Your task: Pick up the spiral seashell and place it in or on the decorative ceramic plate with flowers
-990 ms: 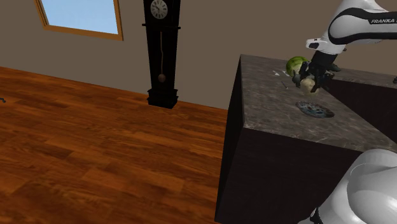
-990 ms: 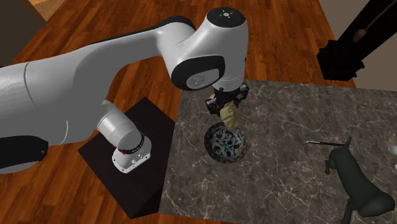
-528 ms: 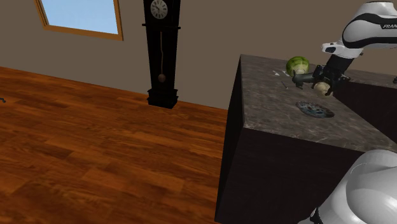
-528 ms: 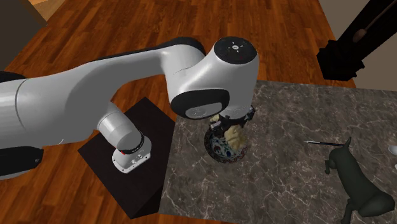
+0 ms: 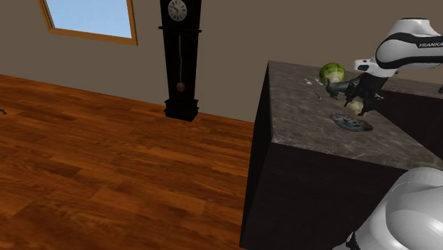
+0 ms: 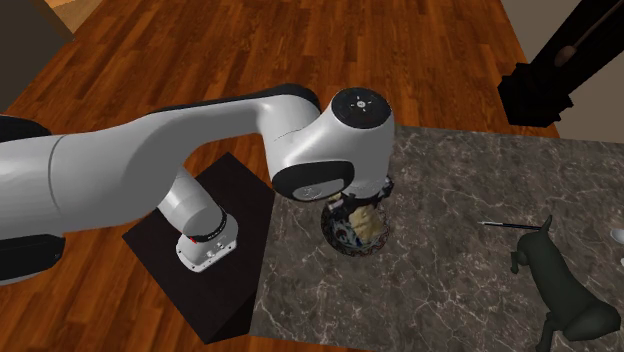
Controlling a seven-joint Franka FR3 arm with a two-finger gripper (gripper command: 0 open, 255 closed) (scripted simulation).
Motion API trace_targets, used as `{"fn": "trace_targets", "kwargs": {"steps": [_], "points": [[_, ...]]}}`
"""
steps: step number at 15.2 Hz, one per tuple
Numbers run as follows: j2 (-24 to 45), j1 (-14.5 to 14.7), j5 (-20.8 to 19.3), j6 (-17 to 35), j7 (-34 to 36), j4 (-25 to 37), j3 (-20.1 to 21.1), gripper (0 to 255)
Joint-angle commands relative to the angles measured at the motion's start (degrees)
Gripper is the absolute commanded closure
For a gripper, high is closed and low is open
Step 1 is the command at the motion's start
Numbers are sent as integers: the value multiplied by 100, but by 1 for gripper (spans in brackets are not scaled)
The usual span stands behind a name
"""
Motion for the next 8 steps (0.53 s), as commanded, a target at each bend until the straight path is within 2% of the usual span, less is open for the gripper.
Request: {"fn": "trace_targets", "kwargs": {"steps": [1, 4, 8], "points": [[44, 10, -30, 169, 1, -109, -84, 255], [65, 1, -82, 365, 20, -281, -162, 255], [69, -6, -77, 367, 16, -281, -157, 255]]}}
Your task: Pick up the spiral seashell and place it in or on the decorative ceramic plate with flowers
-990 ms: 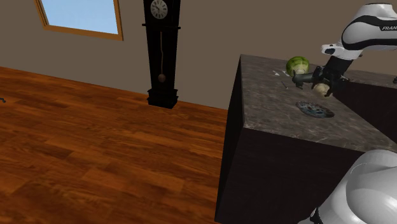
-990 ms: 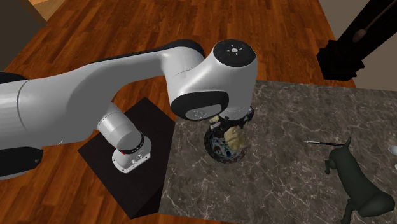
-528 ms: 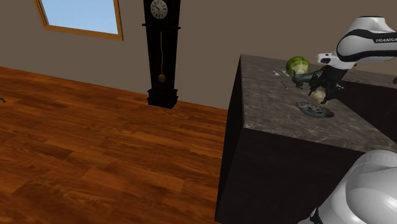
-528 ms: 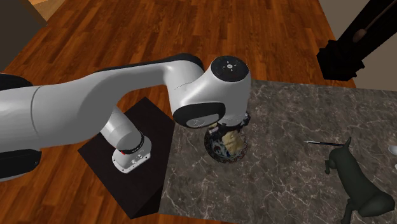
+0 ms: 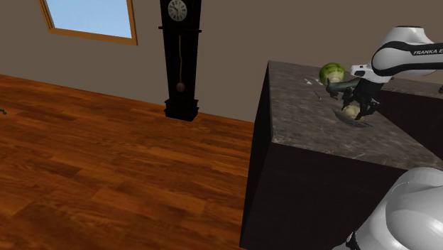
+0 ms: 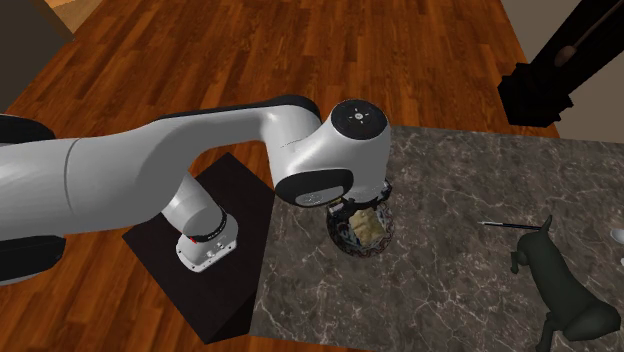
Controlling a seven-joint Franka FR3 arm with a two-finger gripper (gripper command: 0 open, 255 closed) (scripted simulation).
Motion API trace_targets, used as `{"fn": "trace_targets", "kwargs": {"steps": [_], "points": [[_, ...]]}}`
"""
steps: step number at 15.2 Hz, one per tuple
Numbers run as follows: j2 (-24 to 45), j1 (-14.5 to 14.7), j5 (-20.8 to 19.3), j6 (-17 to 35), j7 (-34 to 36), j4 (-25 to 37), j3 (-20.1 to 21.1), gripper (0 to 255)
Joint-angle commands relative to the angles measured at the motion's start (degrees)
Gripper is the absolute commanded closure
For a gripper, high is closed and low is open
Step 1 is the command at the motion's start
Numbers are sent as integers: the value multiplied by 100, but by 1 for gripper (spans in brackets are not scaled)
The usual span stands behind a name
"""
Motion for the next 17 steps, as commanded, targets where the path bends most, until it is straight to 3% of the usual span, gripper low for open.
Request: {"fn": "trace_targets", "kwargs": {"steps": [1, 4, 5, 10, 14, 17], "points": [[13, -11, -10, 6, -4, -21, -25, 255], [16, -16, -7, 8, -7, -21, -22, 255], [22, -13, -7, 20, -6, -26, -28, 0], [16, -16, -7, 8, -7, -21, -22, 0], [-149, -45, 140, -733, -39, 520, 324, 0], [-149, -45, 140, -733, -39, 520, 325, 0]]}}
